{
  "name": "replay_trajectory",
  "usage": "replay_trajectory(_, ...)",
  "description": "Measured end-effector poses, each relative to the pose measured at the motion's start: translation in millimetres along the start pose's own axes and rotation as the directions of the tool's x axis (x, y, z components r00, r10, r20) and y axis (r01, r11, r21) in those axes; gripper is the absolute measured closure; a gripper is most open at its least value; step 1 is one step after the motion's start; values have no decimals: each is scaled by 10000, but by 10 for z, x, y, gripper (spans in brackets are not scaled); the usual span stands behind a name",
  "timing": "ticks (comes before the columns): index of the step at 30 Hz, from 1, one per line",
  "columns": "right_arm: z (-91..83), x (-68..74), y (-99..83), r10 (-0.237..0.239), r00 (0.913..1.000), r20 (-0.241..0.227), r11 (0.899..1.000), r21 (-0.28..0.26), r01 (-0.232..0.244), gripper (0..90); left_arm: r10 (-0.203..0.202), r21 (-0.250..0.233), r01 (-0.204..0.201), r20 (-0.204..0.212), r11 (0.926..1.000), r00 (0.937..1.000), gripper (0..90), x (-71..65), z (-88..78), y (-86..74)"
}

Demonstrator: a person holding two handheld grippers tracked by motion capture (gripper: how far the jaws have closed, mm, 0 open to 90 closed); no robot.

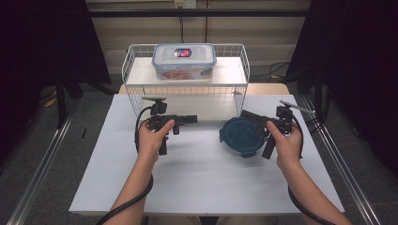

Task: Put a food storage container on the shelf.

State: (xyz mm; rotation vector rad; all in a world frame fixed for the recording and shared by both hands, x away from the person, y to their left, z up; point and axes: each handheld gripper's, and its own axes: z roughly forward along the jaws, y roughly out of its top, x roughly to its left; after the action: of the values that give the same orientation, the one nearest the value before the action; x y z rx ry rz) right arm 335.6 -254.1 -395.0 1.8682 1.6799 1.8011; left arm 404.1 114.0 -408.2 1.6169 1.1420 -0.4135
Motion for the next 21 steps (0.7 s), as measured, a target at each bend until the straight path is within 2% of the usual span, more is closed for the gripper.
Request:
replay_trajectory(1, -8, -14, -2, 31, 10000, -21, 10000, -11, -31, 198, 286, 48, -285, -108, 9996, 9995, 74, 27, 7, -6)
replay_trajectory(2, -29, -36, 3, 31, 10000, 17, 10000, -66, -31, 196, 68, 78, -67, -52, 9999, 10000, 73, 25, 26, -21)
replay_trajectory(3, -29, -36, 3, 31, 10000, 17, 10000, -66, -31, 190, 15, 70, -15, -37, 10000, 10000, 73, 34, 41, -33)
replay_trajectory(4, -44, -40, 7, 49, 10000, 74, 9999, -107, -48, 187, 260, 166, -258, -151, 9995, 9995, 72, 59, 47, -40)
replay_trajectory(5, -76, -54, 11, -75, 9999, 151, 9999, -151, 77, 186, -15, 153, 16, -29, 9999, 10000, 71, 59, 69, -55)
replay_trajectory(6, -76, -54, 11, -75, 9999, 151, 9999, -151, 77, 186, -47, 189, 47, 0, 9998, 10000, 71, 71, 83, -67)
replay_trajectory(8, -107, -72, 7, -109, 9998, 147, 9999, -127, 111, 186, -66, 264, 68, -39, 9996, 10000, 73, 90, 118, -90)
replay_trajectory(9, -138, -87, 2, -127, 9997, 200, 9999, -76, 128, 188, 248, 379, -242, -173, 9990, 9995, 75, 113, 153, -107)
replay_trajectory(11, -156, -93, 0, -125, 9996, 261, 9999, -24, 125, 189, 103, 444, -101, -53, 9990, 9999, 76, 108, 184, -121)
replay_trajectory(12, -174, -99, 0, -78, 9996, 260, 10000, 1, 78, 189, 243, 477, -239, -82, 9986, 9997, 76, 116, 206, -129)
replay_trajectory(14, -204, -118, 0, -131, 9994, 313, 9999, 38, 130, 189, 5, 504, -10, 87, 9987, 10000, 75, 99, 268, -160)
replay_trajectory(15, -221, -130, -3, -192, 9993, 329, 9998, 65, 190, 189, 184, 551, -183, -14, 9983, 9998, 75, 104, 290, -171)
replay_trajectory(16, -235, -134, -8, -126, 9993, 355, 9999, 83, 123, 189, 65, 601, -76, 185, 9982, 9998, 75, 99, 320, -185)
replay_trajectory(17, -249, -146, -14, -93, 9994, 337, 9999, 117, 89, 189, 123, 637, -134, 184, 9979, 9998, 75, 105, 349, -197)
replay_trajectory(18, -263, -152, -21, -52, 9993, 363, 9999, 146, 47, 189, 17, 730, -28, 149, 9973, 9999, 76, 101, 374, -203)
replay_trajectory(20, -291, -180, -32, -82, 9992, 401, 9999, 135, 76, 189, 516, 788, -515, 6, 9956, 9987, 77, 122, 407, -193)
replay_trajectory(21, -308, -194, -35, -111, 9989, 448, 9999, 104, 106, 189, 243, 810, -247, 55, 9964, 9997, 77, 111, 437, -199)
